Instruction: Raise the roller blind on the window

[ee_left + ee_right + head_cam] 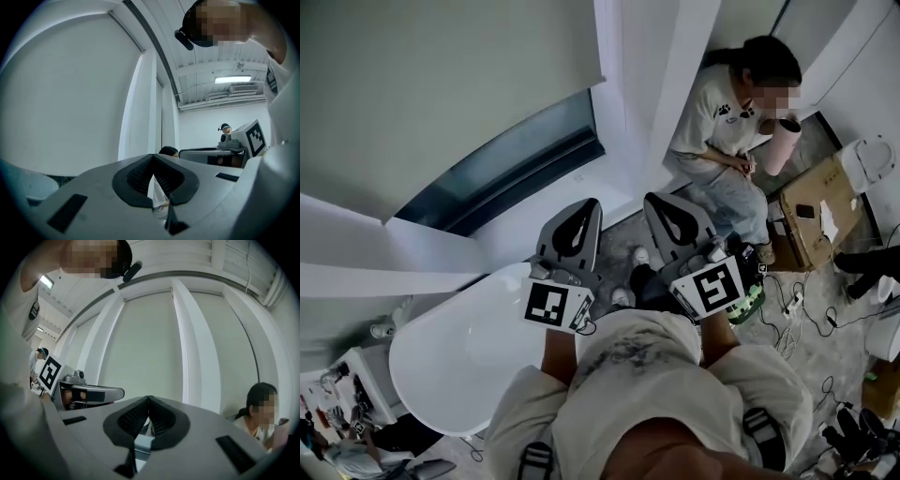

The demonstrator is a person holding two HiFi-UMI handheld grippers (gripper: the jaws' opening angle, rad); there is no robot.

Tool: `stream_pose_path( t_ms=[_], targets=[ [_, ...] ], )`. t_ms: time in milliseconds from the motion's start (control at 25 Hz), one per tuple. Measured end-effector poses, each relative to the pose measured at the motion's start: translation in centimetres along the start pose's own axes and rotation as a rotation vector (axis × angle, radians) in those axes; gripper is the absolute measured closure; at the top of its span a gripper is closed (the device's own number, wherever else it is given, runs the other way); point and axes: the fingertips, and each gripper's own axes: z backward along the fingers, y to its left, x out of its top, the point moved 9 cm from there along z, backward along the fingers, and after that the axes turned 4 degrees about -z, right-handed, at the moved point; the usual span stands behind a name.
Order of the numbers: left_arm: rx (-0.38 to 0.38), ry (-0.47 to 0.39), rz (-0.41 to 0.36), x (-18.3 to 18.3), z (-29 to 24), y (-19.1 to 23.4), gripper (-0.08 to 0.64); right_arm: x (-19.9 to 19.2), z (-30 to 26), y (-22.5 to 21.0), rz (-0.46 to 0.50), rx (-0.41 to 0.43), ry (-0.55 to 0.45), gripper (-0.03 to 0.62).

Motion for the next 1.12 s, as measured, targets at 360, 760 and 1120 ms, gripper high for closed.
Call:
stream_pose_path(
  t_ms=[360,760,1120],
  targets=[
    [0.021,0.021,0.011,-0.5,-7.0,2.5,0.554,0.2,-4.8,-5.9,0.001,0.047,-0.015,0.532],
    [0.064,0.034,-0.003,-1.5,-14.6,4.5,0.554,0.1,-8.5,-12.5,-0.036,0.113,-0.031,0.532],
    [0.073,0.053,-0.039,-2.0,-18.9,6.5,0.554,-0.6,-10.7,-15.2,-0.049,0.158,-0.005,0.532]
  ],
)
